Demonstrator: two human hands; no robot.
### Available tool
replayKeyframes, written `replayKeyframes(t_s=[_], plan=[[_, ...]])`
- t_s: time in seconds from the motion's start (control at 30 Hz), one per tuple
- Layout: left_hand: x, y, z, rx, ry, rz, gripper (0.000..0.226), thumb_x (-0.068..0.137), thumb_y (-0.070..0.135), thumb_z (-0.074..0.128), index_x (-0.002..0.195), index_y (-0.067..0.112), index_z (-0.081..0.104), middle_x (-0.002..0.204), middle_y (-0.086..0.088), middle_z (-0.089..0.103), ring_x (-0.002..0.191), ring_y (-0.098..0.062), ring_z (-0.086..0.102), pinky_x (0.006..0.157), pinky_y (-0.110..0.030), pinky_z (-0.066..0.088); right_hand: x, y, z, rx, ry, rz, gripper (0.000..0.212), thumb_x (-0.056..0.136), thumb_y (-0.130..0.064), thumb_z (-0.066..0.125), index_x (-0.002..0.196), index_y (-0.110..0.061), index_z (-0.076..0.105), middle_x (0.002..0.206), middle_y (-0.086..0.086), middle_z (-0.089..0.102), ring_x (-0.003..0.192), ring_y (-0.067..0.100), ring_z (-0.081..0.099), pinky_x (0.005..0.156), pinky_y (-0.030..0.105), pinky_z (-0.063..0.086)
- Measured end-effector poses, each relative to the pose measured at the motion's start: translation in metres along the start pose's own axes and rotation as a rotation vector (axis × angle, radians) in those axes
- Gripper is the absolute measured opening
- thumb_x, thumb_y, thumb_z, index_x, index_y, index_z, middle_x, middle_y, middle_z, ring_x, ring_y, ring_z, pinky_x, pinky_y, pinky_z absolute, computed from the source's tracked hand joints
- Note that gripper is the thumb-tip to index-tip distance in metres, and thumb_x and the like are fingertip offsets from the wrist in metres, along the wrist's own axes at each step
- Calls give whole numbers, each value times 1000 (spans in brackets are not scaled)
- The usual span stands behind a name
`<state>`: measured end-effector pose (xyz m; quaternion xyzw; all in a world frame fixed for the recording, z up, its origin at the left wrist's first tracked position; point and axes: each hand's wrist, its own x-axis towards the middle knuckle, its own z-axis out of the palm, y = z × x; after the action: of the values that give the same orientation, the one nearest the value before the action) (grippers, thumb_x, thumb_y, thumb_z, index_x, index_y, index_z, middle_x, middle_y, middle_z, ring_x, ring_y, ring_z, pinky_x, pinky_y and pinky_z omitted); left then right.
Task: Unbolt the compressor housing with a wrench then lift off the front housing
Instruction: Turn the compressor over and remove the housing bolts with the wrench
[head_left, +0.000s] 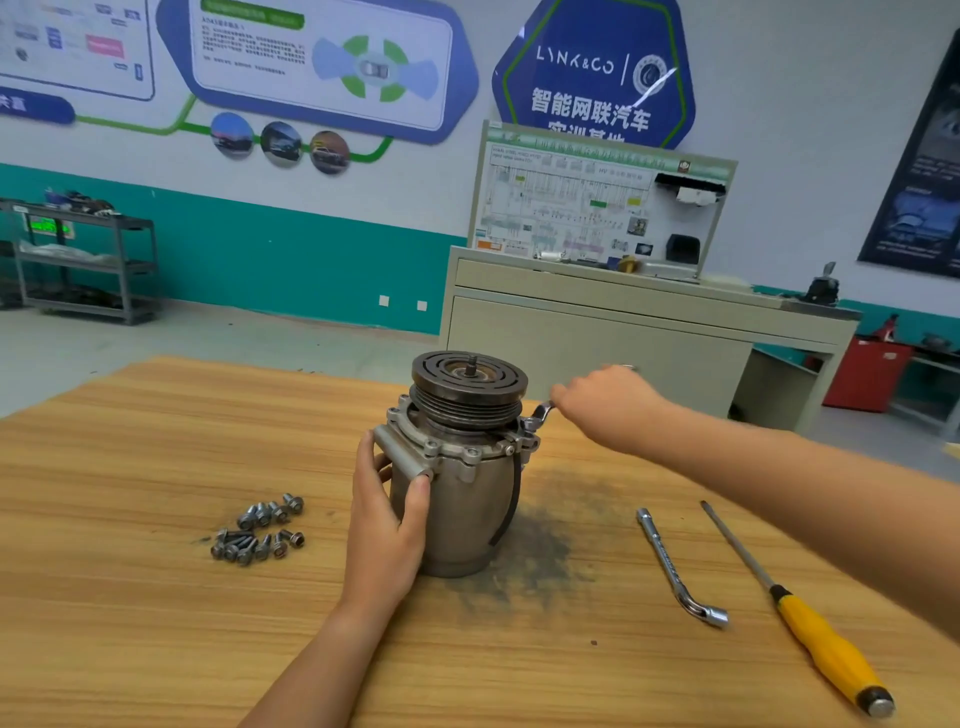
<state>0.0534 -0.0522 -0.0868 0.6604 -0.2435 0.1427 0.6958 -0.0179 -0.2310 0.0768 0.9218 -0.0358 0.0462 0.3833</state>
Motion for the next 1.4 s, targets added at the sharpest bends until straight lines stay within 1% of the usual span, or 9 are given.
replayKeyframes(t_s=[0.17,0.23,0.3,0.47,0.7,1.0,1.17,1.3,1.4], plan=[[1,0,0,15,-2,4,87,71,67,38,147,31,13,135,13,36,112,19,38,85,-8,32,16,-7,19,162,252,7,33,91,1,45,124,-2,48,119,16,59,109,29,56,107,39,30],[1,1,-1,23,-6,6,86,72,67,38,147,31,12,134,14,36,110,23,36,82,-4,32,3,5,18,320,420,116,22,90,3,47,110,4,57,94,22,65,84,36,62,77,45,44],[1,2,-1,19,-10,6,86,73,66,38,147,31,11,135,14,35,111,20,37,86,-9,33,-20,9,11,497,510,317,18,96,-9,42,103,1,56,76,20,62,65,36,58,53,35,32],[0,2,0,40,-2,4,77,80,54,41,147,30,11,136,11,36,117,5,38,92,-20,33,-58,-21,12,377,140,252,16,97,-15,34,108,-12,46,60,-3,40,50,16,36,42,29,20],[-1,3,0,25,4,-7,68,91,43,49,146,32,12,133,11,39,110,18,39,86,-13,34,-52,-28,-22,121,-1,88,26,89,4,37,110,-7,47,59,-1,29,47,15,28,41,26,24],[-1,6,-2,30,-18,-31,77,78,59,42,145,33,14,136,11,38,113,21,35,89,-15,35,-30,1,-11,-83,-46,-65,16,96,-10,30,104,-8,43,59,0,40,47,15,38,41,26,22],[-1,8,-3,35,-33,-31,79,80,60,42,147,30,14,143,3,36,123,-1,38,100,-26,37,-1,-5,19,114,69,81,19,94,-5,40,113,-7,43,102,8,59,88,24,60,62,30,41],[1,10,-4,8,-23,-97,67,94,36,48,147,34,8,133,10,40,113,1,47,81,-3,35,-11,-24,50,367,260,379,31,95,-11,37,126,-12,41,90,3,64,70,24,58,47,27,33],[3,19,4,-3,1,-131,74,91,40,51,148,34,4,139,7,38,117,-4,47,93,-22,41,-33,-48,78,662,112,614,32,95,-11,35,126,-10,41,78,5,61,64,27,54,46,27,28]])
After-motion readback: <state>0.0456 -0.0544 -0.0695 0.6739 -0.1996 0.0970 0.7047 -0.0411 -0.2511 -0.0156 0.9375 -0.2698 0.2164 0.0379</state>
